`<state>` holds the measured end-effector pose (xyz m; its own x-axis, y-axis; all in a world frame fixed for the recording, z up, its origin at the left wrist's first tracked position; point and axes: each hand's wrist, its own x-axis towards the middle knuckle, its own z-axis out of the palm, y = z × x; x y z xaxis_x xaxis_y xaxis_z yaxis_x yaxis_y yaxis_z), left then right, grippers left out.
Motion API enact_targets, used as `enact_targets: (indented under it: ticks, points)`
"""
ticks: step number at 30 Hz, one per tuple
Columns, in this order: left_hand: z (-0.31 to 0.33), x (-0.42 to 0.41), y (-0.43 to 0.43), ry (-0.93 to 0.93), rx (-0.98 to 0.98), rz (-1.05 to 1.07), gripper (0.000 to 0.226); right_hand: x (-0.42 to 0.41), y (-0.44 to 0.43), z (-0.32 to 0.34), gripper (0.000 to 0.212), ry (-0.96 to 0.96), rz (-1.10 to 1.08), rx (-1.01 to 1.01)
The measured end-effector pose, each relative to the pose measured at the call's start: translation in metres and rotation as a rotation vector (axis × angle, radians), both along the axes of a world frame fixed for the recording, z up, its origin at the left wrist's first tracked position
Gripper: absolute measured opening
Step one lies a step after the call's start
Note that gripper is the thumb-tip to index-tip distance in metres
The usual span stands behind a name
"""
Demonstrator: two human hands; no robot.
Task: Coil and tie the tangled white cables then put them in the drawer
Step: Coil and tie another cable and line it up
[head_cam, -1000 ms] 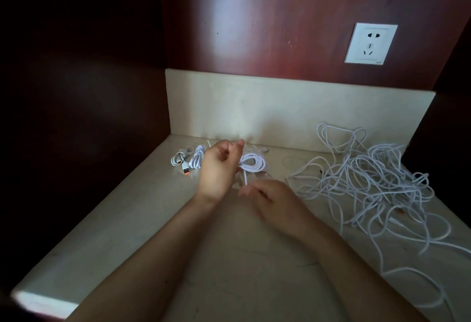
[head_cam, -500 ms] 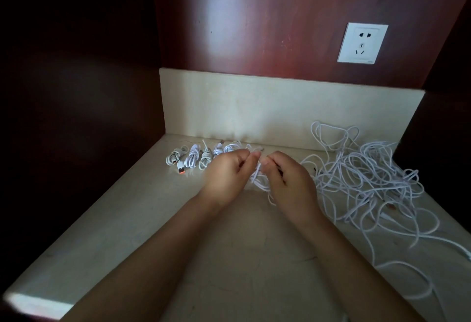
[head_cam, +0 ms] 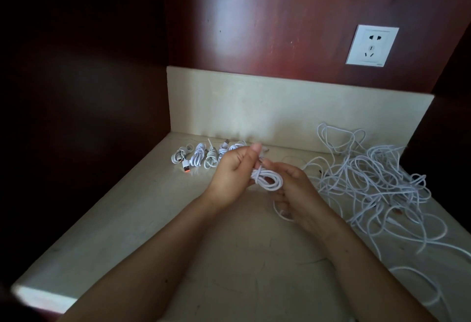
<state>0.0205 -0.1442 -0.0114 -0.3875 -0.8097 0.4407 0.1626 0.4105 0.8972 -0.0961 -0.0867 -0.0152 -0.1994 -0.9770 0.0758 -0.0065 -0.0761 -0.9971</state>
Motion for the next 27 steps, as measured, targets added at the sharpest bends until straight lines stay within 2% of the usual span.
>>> enact_targets:
  ticks: [2, 6, 8, 10, 13, 16, 20, 24, 27]
  points:
    - [0.002, 0.000, -0.003, 0.071, 0.076, 0.043, 0.046, 0.002, -0.002, -0.004, 0.042, 0.082, 0.022, -0.003]
    - [0.000, 0.006, -0.018, 0.058, 0.109, 0.203, 0.042, 0.010, -0.003, -0.012, 0.042, 0.592, 0.030, -0.187]
    - [-0.003, 0.008, -0.025, 0.004, 0.084, 0.255, 0.041, 0.014, -0.004, -0.016, 0.037, 0.726, 0.015, -0.241]
    - [-0.008, 0.012, -0.032, -0.102, -0.009, 0.327, 0.040, 0.017, -0.002, -0.017, 0.030, 0.853, 0.014, -0.244]
    - [-0.014, 0.017, -0.036, -0.373, -0.207, 0.417, 0.040, 0.017, 0.002, -0.017, 0.030, 1.003, 0.012, -0.278]
    - [-0.014, 0.016, -0.032, -0.449, -0.279, 0.380, 0.044, 0.006, 0.001, -0.014, 0.031, 0.854, -0.086, -0.358]
    - [-0.016, 0.011, -0.028, -0.415, -0.306, 0.191, 0.048, -0.006, -0.004, -0.008, 0.027, 0.605, -0.208, -0.372]
    - [-0.011, 0.009, -0.019, -0.187, -0.155, 0.008, 0.050, -0.004, -0.005, -0.005, 0.027, 0.311, -0.141, -0.283]
    - [-0.006, 0.009, -0.013, -0.070, -0.063, -0.005, 0.047, 0.003, -0.003, -0.004, 0.025, 0.030, -0.006, -0.102]
